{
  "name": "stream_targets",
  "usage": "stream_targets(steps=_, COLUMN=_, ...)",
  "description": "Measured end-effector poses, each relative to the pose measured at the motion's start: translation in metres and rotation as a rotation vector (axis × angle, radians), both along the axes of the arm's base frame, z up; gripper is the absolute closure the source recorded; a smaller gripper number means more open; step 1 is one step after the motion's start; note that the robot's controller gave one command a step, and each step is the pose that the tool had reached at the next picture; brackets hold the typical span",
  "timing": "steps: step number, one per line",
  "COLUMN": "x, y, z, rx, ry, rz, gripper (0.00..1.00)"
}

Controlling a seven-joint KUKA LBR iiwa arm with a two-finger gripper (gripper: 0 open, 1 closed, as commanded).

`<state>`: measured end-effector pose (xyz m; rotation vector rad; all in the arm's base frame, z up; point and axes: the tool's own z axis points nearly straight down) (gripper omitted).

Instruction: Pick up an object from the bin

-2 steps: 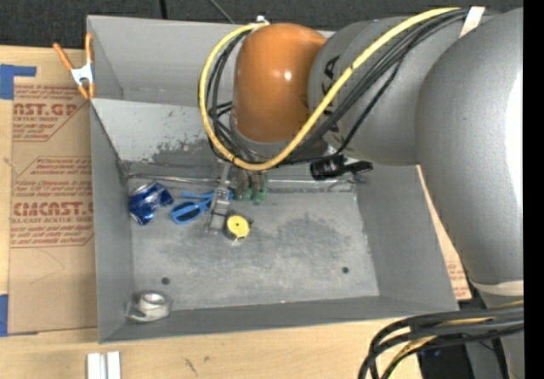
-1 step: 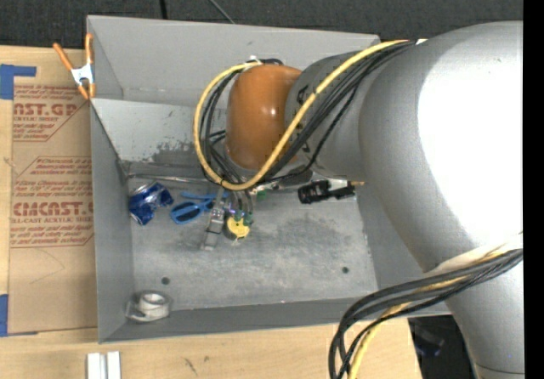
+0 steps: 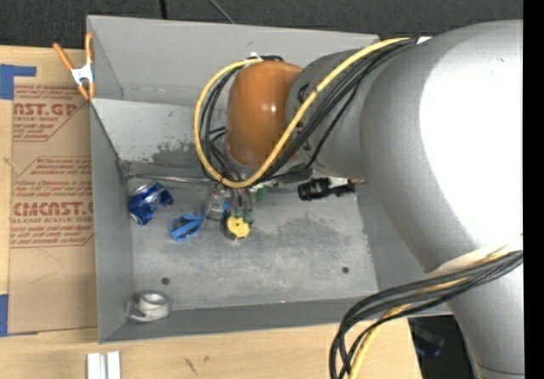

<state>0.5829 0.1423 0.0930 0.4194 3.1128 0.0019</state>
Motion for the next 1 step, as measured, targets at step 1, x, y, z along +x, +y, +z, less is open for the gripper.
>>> stream_targets(steps=1, x=-0.0153, y=0.0223, z=0.1527, rx=0.003, ry=-0.009, rz=-0.071, gripper=1.00)
